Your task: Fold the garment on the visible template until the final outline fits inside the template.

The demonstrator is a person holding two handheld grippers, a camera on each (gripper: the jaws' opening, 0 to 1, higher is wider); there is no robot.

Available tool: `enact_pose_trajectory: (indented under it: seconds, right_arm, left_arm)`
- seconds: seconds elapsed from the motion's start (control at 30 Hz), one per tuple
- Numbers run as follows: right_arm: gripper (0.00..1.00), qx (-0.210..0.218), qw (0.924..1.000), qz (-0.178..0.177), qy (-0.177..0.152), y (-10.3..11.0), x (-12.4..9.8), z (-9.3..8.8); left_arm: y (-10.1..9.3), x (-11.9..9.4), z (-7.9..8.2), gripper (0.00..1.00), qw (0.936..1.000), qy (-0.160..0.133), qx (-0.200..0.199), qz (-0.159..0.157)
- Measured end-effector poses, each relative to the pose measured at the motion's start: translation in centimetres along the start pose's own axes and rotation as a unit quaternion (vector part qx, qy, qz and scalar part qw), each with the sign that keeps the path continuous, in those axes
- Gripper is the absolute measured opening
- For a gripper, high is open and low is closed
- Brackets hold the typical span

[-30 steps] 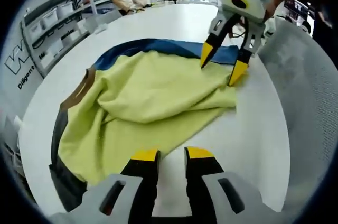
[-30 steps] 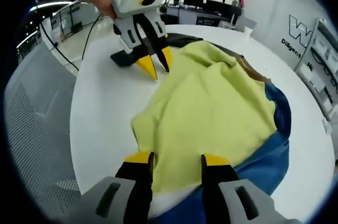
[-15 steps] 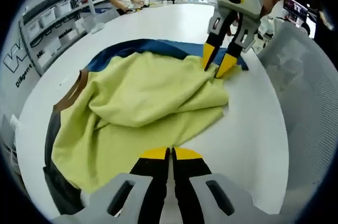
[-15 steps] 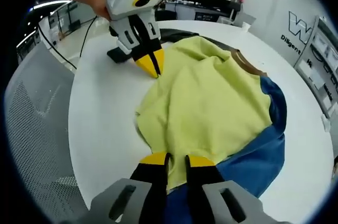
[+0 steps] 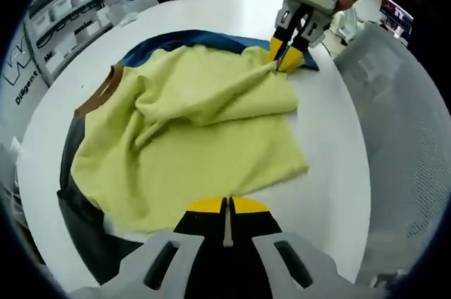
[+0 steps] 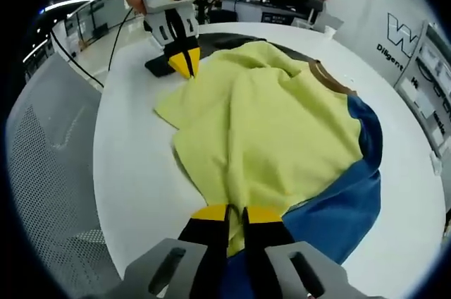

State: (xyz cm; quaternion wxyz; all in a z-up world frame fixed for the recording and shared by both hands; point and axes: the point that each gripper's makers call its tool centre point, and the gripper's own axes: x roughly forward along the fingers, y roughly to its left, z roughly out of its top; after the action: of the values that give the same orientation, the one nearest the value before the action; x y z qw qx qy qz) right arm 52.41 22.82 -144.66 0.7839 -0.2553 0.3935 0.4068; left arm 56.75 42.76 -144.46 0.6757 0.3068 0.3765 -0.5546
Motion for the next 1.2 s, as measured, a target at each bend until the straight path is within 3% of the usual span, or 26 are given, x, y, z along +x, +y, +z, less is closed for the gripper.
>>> enact_pose_trajectory:
  seconds: [0.13,0.3,0.4,0.53,0.7,0.8,0.9,1.2]
  right_arm:
    - [0.04,0.001,1.0,0.0,-0.003,0.1,0.0,0.0]
    - [0.06,-0.001,1.0,-0.001,-0.002,0.0,0.0,0.0]
    - [0.11,-0.003,1.0,0.004,-0.004,0.5,-0.1,0.1]
    - [0.15,-0.002,0.9999,0.016,-0.004,2.0,0.0,0.0]
    - [0.15,0.003,0.9998,0.019,-0.008,2.3,0.0,0.1]
    - [0.15,0.002,0.9997,0.022,-0.008,2.6,-0.1,0.0]
    - [0.15,0.005,0.9997,0.023,-0.007,2.7,-0.3,-0.2]
    - [0.15,0.023,0.9994,0.021,-0.018,2.9,-0.8,-1.0]
  left_arm:
    - [0.0,-1.4,-2.2,0.04,0.9995,0.021,-0.021,-0.005]
    - [-0.2,-2.3,-3.2,0.04,0.9985,0.028,-0.048,-0.001]
    - [-0.3,-2.4,-1.6,0.05,0.999,0.001,-0.04,0.021]
    - [-1.9,-2.2,1.1,0.15,0.9975,-0.047,-0.052,0.012]
    - [-4.1,-0.9,2.2,0.16,0.9981,-0.056,-0.023,-0.009]
    - [-5.0,0.0,1.8,0.17,0.9988,-0.042,-0.017,-0.017]
    - [-5.7,0.4,0.7,0.04,0.9995,-0.015,-0.013,-0.027]
    - [-6.4,-0.4,-0.9,0.04,0.9981,0.002,-0.044,-0.043]
